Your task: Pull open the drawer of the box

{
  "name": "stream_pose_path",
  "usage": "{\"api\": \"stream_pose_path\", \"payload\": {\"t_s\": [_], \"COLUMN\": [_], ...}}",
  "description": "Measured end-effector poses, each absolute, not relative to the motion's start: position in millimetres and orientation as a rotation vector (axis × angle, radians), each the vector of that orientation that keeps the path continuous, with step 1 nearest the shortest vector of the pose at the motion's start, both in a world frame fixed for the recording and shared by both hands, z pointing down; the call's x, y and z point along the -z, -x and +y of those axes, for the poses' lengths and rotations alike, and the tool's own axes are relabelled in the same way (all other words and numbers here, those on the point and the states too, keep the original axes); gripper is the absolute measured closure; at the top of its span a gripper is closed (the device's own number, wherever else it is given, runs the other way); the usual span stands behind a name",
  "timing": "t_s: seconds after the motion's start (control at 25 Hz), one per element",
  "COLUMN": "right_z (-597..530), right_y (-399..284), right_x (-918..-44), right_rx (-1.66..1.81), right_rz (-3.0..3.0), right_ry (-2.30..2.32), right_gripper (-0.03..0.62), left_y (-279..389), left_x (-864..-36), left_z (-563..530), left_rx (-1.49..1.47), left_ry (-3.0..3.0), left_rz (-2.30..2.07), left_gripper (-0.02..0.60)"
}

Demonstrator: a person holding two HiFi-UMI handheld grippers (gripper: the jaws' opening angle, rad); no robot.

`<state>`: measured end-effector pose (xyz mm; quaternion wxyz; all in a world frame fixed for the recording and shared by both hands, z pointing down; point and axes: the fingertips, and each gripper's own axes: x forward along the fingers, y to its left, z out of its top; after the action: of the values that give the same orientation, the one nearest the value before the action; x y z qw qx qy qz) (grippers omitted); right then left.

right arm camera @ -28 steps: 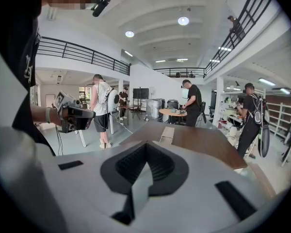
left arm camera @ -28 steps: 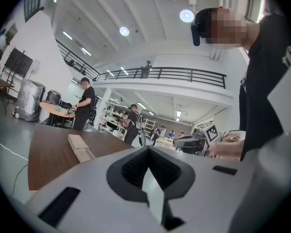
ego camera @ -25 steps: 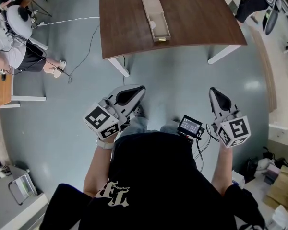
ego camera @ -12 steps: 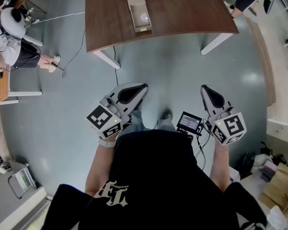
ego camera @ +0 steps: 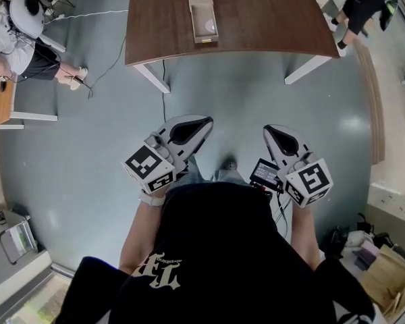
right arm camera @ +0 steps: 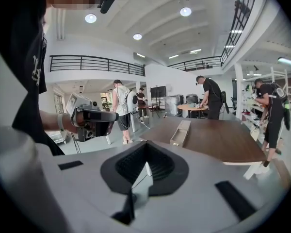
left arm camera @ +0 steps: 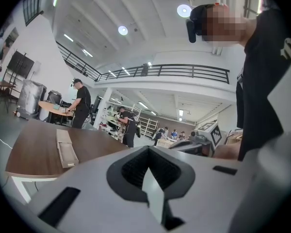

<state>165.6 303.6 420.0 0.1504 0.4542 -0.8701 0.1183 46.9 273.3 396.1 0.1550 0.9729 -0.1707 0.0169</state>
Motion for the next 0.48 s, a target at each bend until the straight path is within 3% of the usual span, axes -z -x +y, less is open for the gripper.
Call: {"api": "stream_pose_path", "payload": {"t_s": [0.48], "right_z": [301], "right_y": [-144], "right_x": [-420], "right_rx": [-0.329], "right_rz": [-2.526], "right_ry": [-1.250], "right_gripper": [0.606], "left_y": [-28], "left_x": [-395], "left_z": [279], "left_rx": [-0.042], "left_ry": [-2.793], "left_rz": [-0.525], "left_gripper": [0.577]}}
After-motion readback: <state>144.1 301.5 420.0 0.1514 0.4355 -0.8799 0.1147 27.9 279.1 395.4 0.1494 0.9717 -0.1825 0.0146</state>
